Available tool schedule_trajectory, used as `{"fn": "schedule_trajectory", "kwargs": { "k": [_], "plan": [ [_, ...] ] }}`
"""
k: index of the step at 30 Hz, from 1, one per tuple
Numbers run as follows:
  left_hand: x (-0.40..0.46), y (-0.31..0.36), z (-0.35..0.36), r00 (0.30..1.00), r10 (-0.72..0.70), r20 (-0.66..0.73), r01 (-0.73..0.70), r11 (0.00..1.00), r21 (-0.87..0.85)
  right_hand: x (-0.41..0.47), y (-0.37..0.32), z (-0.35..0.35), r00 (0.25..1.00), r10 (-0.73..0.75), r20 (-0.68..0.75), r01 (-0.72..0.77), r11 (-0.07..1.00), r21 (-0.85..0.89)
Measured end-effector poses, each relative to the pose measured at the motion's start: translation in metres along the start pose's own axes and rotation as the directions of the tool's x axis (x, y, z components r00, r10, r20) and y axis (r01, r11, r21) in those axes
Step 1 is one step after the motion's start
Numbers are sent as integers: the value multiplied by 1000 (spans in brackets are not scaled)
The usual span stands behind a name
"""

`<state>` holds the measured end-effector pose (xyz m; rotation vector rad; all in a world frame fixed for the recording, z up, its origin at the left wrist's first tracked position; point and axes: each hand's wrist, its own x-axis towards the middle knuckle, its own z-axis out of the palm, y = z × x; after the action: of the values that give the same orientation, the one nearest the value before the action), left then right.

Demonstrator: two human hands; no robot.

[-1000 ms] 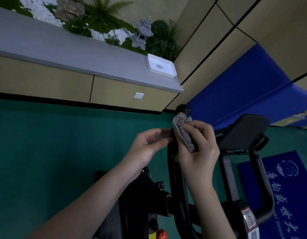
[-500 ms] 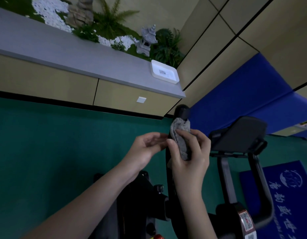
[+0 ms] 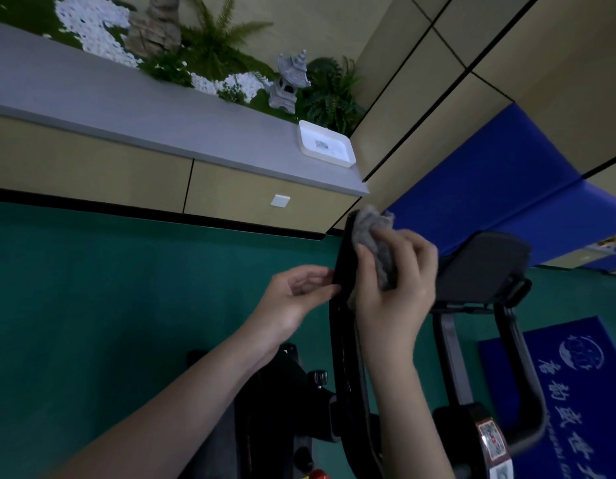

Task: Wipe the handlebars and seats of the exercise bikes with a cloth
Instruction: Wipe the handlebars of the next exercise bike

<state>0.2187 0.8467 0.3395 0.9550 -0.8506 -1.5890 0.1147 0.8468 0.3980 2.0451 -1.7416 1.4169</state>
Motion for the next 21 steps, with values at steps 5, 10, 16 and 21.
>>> {"fn": "schedule_trajectory", "kwargs": {
  "k": [5, 10, 16, 21],
  "plan": [
    [-1, 0, 0, 1000, 13, 22, -12, 999, -35, -19, 5, -8, 985, -91, 144, 97, 995, -38],
    [-1, -1, 1, 1000, 19, 20, -17, 997, -75, 18, -3, -11, 962, -203, 183, 214, 976, -42],
    [-1, -1, -3, 999, -43, 25, 45, 997, -62, 77, -12, -17, 634, -480, 607, 591, 806, 20],
    [-2, -5, -4, 988, -154, 27, 155, 984, -90, 129, -23, -4, 379, -347, 858, 624, 780, 40]
  ]
}}
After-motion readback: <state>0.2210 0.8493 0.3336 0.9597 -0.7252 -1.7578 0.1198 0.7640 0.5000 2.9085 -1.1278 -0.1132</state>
